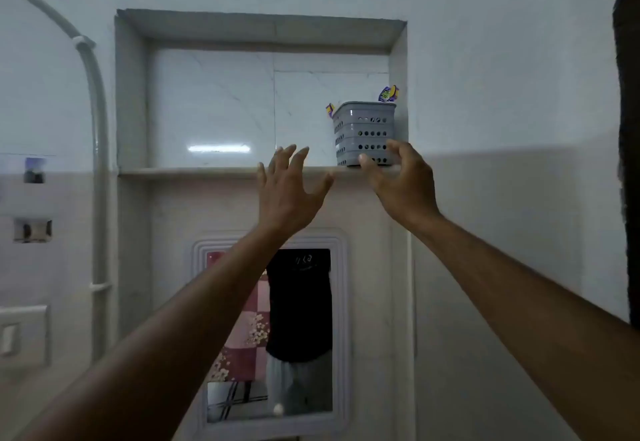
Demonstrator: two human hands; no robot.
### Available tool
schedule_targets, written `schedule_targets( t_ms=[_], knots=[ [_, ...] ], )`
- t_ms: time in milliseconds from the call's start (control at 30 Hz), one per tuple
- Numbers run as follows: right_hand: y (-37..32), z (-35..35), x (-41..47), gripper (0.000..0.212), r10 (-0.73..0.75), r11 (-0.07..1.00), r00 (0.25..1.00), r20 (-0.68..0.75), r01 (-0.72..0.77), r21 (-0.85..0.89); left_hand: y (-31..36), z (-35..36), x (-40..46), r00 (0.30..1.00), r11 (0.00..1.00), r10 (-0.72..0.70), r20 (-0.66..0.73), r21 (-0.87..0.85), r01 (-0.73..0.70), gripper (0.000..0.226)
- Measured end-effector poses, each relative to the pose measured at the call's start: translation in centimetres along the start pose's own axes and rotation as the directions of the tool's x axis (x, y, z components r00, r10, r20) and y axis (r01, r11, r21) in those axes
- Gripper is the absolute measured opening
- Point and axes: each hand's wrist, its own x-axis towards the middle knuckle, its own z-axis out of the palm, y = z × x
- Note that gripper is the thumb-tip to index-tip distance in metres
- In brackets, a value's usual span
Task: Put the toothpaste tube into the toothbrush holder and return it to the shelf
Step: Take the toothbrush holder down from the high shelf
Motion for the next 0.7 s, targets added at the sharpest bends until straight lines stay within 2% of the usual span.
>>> schedule_targets(
  t_ms=[167, 267, 367, 500, 600, 700],
  knots=[
    [0.8, 3.2, 3.0, 0.079, 0.044, 0.993, 0.999, -0.004, -0.044, -0.107, -2.0, 3.5, 2.4, 0.999, 0.999, -0.008, 0.035, 0.04, 0.006, 0.082],
    [1.7, 4.5, 4.3, 0.08, 0.044, 0.986, 0.999, -0.014, -0.046, -0.159, -3.0, 5.7, 2.3, 0.997, 0.998, 0.019, -0.072, 0.055, -0.015, 0.072],
    [2.4, 5.6, 5.2, 0.091, 0.07, 0.983, 0.997, -0.036, -0.075, -0.165, -3.7, 7.3, 2.3, 0.979, 0.999, 0.045, -0.197, 0.03, -0.04, 0.062],
    [2.8, 7.1, 5.7, 0.103, 0.077, 0.986, 0.994, -0.074, -0.087, -0.143, -3.9, 8.4, 2.5, 0.959, 0.998, 0.065, -0.276, 0.043, -0.056, 0.052],
    [2.4, 7.4, 5.7, 0.102, 0.095, 0.987, 0.989, -0.114, -0.109, -0.12, -4.1, 8.3, 2.6, 0.96, 0.998, 0.065, -0.274, 0.038, -0.057, 0.051],
    [1.9, 6.9, 5.0, 0.108, 0.102, 0.989, 0.982, -0.158, -0.117, -0.09, -3.7, 7.5, 2.7, 0.978, 0.999, 0.036, -0.206, 0.002, -0.037, 0.054]
  ],
)
